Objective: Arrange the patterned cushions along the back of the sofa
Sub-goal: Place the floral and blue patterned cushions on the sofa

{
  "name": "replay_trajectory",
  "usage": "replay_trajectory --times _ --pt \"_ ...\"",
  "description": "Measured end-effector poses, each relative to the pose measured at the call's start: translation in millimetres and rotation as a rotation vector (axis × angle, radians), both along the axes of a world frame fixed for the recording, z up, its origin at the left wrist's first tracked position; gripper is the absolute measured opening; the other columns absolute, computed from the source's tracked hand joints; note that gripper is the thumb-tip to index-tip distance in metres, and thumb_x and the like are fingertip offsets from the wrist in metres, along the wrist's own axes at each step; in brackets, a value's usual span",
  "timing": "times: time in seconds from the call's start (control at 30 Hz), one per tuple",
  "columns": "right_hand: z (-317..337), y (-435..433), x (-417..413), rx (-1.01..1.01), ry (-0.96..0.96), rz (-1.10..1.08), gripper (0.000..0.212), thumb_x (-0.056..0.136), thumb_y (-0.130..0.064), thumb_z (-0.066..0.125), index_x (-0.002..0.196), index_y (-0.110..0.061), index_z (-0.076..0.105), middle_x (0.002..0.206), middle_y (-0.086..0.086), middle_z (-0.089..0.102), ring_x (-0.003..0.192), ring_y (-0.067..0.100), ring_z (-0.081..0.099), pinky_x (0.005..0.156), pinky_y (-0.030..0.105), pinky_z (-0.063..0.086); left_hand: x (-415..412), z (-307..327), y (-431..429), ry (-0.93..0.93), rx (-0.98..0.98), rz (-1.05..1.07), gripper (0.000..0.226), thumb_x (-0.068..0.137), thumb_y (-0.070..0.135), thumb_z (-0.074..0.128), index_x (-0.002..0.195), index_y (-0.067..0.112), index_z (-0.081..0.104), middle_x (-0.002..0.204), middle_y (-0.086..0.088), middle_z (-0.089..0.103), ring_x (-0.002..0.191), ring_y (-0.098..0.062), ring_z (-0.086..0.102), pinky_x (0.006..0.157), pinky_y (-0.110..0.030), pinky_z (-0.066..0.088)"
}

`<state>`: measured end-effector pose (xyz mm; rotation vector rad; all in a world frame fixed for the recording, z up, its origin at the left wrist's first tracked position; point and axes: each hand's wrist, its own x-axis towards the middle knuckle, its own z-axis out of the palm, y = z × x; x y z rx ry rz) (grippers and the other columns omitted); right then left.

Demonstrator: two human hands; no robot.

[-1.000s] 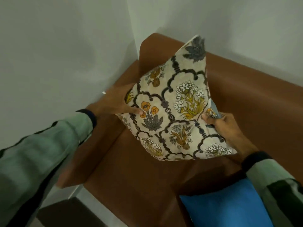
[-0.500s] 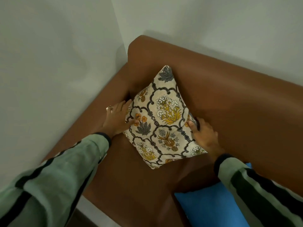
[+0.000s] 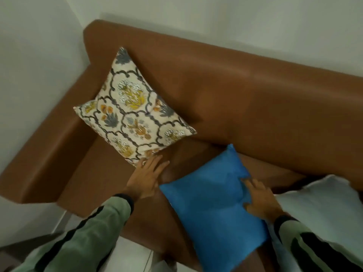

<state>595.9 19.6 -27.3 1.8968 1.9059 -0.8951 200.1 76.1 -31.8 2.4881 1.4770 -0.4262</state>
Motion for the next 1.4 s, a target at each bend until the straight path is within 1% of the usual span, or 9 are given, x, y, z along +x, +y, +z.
replay_trajectory --times 0.13,0.37,0.6,0.73,0.8,0.9,1.0,1.23,1.4 --pt "-18.7 -69.3 41.2 0.039 -0.086 0.218 0.098 0.068 -0.042 0.064 0.153 -0.021 0.021 0.163 0.008 0.013 0.151 0.026 0.012 0.119 0.037 0.009 37.2 -27.7 -43.5 0.053 -0.171 -0.053 0.095 0.088 0.046 0.062 0.159 0.029 0.001 0.167 -0.012 0.005 0.153 -0.032 0.008 0.118 -0.06 0.013" --pt "-90.4 -150.7 35.6 0.356 -0.142 0.372 0.075 0.075 -0.033 0.043 0.147 -0.012 0.036 0.15 0.029 0.037 0.144 0.038 0.026 0.116 0.052 0.015 58.5 -98.8 -67.0 0.06 0.015 -0.12 0.082 0.083 0.055 0.042 0.153 0.015 0.026 0.152 -0.023 0.044 0.127 -0.042 0.056 0.096 -0.061 0.049" --pt "-59.2 -108.1 29.1 0.368 0.144 -0.081 0.062 0.073 -0.029 0.052 0.131 -0.005 0.056 0.128 0.017 0.064 0.121 0.038 0.059 0.104 0.043 0.032 56.4 -74.4 -47.6 -0.331 -0.27 0.182 0.11 0.068 0.077 0.065 0.156 0.043 0.007 0.159 0.003 0.035 0.141 -0.026 0.04 0.109 -0.049 0.037" --pt "5.4 -71.6 49.9 0.427 0.455 -0.384 0.03 0.07 -0.018 0.056 0.094 -0.009 0.071 0.086 0.01 0.075 0.078 0.033 0.069 0.079 0.051 0.054 59.9 -2.7 5.4 -0.598 -0.398 0.471 0.138 0.029 0.107 0.046 0.144 0.031 0.045 0.141 0.014 0.054 0.132 -0.013 0.052 0.111 -0.028 0.034" --pt "26.7 -47.5 51.2 0.48 0.537 -0.565 0.016 0.075 -0.002 0.064 0.087 -0.009 0.07 0.075 0.013 0.072 0.068 0.033 0.068 0.066 0.054 0.056 62.3 23.1 30.0 -0.767 -0.443 0.531 0.098 0.045 0.09 0.07 0.133 0.05 0.053 0.125 0.032 0.064 0.115 0.009 0.059 0.11 -0.038 0.044" --pt "61.3 -6.0 46.1 0.522 0.652 -0.806 0.011 0.087 -0.013 0.068 0.098 -0.015 0.069 0.087 0.014 0.073 0.081 0.031 0.069 0.071 0.053 0.057 63.7 66.1 66.8 -0.891 -0.529 0.545 0.073 0.062 0.067 0.084 0.126 0.063 0.05 0.121 0.026 0.068 0.111 0.001 0.066 0.094 -0.03 0.057" --pt "96.5 42.0 44.2 0.613 0.71 -0.85 0.019 0.091 -0.034 0.064 0.085 -0.016 0.067 0.081 0.008 0.071 0.073 0.018 0.063 0.066 0.045 0.051 62.8 92.0 91.3 -0.855 -0.532 0.505 0.078 0.058 0.059 0.092 0.121 0.067 0.046 0.117 0.03 0.067 0.105 0.003 0.068 0.078 -0.015 0.058" --pt "103.7 144.2 62.6 0.688 0.307 -0.602 0.042 0.093 -0.045 0.055 0.074 -0.008 0.064 0.071 0.014 0.064 0.077 0.038 0.06 0.081 0.044 0.035 78.8 66.6 116.5 -0.731 -0.429 0.571 0.096 0.053 0.07 0.086 0.134 0.037 0.047 0.122 0.016 0.068 0.106 -0.009 0.068 0.094 -0.038 0.055" --pt "76.1 156.6 67.4 0.601 0.132 -0.575 0.048 0.097 -0.051 0.044 0.102 -0.008 0.065 0.092 0.022 0.068 0.086 0.038 0.056 0.093 0.044 0.025 102.6 36.4 124.3 -0.258 -0.085 0.326 0.087 0.078 0.063 0.072 0.147 0.02 0.04 0.138 -0.012 0.054 0.127 -0.033 0.05 0.103 -0.051 0.044"
